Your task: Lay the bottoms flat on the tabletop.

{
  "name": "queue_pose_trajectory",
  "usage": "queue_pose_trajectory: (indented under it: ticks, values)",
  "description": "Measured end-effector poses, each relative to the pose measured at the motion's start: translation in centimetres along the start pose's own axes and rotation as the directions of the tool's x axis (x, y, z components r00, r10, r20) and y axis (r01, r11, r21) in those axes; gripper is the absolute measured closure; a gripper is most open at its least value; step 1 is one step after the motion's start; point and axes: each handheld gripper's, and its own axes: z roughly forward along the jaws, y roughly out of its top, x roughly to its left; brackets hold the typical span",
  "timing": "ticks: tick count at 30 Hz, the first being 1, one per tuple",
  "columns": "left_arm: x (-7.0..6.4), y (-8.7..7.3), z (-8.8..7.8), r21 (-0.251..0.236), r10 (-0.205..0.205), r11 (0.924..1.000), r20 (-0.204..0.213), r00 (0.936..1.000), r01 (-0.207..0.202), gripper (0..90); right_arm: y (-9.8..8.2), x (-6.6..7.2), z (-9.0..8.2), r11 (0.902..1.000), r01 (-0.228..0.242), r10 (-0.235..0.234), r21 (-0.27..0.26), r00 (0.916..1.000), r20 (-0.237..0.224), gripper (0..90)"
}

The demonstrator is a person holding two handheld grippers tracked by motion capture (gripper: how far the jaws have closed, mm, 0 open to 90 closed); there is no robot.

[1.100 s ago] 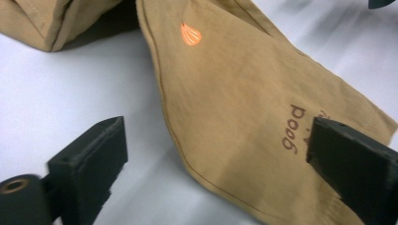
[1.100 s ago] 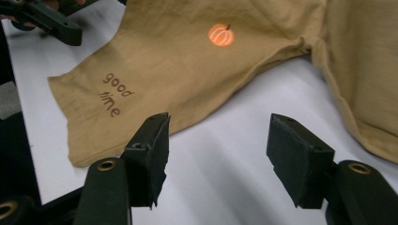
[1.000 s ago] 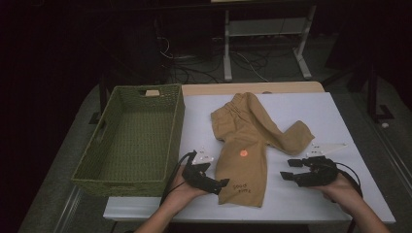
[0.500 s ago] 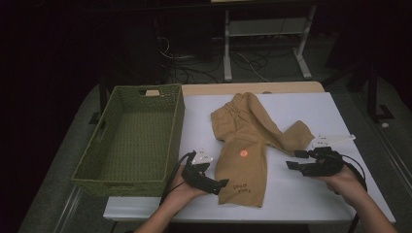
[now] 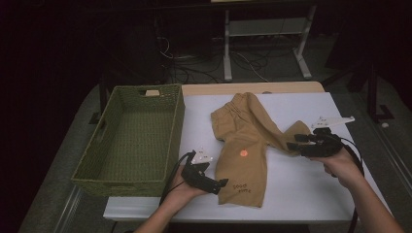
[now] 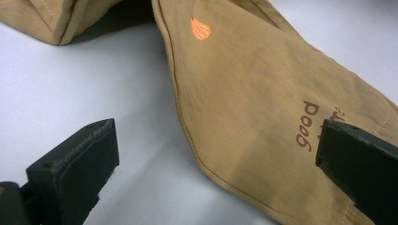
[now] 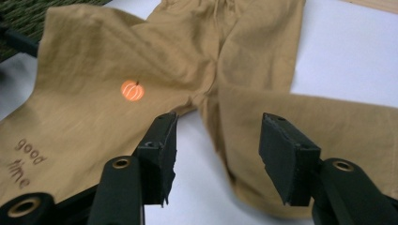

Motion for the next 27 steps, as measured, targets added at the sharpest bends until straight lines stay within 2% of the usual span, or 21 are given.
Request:
queue_pose_trajectory:
  ticks: [9, 13, 16, 27]
  values:
    - [-0.1, 0.0, 0.1, 0.002, 0.001, 1.0, 0.005, 1.0, -0.001, 0.0, 2.2, -1.1, 1.5, 1.0, -0.005, 0.005, 0.005, 0.9999, 0.014, 53.8]
    - [-0.1, 0.0, 0.1, 0.004, 0.002, 1.0, 0.007, 1.0, -0.002, 0.0, 3.0, -1.6, 2.3, 0.9999, -0.003, 0.002, 0.017, 0.9994, 0.033, 56.3]
    - [0.0, 0.0, 0.1, 0.005, 0.002, 1.0, 0.006, 1.0, -0.002, 0.0, 3.5, -2.2, 3.0, 0.9996, -0.019, 0.018, 0.023, 0.9992, 0.035, 58.4]
    - [0.0, 0.0, 0.2, 0.005, 0.001, 1.0, 0.007, 1.0, -0.001, 0.0, 5.4, -3.9, 5.5, 0.9969, -0.039, 0.033, 0.068, 0.9958, 0.086, 59.7]
